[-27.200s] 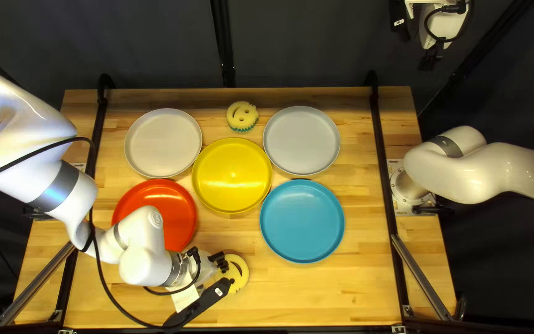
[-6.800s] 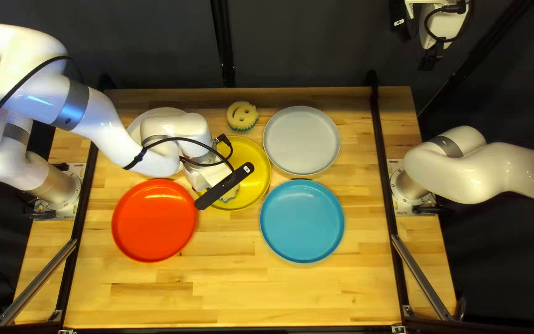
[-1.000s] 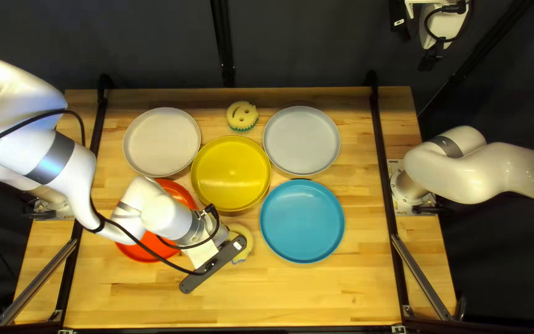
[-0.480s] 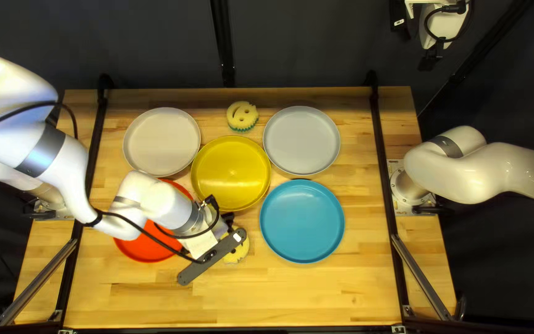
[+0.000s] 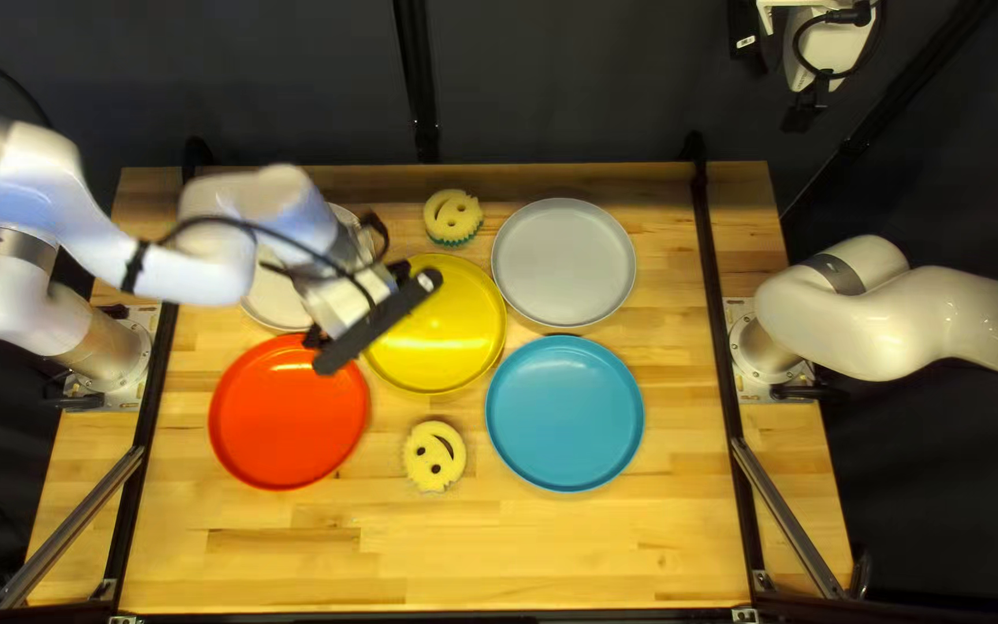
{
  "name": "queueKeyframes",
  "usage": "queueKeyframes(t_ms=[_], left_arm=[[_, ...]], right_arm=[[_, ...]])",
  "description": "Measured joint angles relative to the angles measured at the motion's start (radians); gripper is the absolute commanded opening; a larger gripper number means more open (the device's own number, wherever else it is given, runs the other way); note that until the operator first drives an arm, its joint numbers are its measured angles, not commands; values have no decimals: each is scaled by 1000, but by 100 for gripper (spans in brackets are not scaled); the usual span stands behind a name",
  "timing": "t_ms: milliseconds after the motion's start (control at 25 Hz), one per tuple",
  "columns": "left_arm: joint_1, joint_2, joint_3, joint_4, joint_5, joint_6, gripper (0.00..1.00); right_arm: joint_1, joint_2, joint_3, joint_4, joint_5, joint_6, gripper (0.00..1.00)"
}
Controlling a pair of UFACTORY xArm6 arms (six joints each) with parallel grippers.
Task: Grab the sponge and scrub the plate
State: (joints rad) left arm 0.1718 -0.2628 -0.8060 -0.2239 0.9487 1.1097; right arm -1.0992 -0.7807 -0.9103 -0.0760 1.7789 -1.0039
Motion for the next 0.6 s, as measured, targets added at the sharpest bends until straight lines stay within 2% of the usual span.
queueKeyframes(t_ms=[360,600], left_arm=[[272,-150,-99,34,314,93,100],[429,-262,-153,80,468,105,100]], right_arm=[[0,0,0,0,0,0,100],[0,0,0,0,0,0,100]])
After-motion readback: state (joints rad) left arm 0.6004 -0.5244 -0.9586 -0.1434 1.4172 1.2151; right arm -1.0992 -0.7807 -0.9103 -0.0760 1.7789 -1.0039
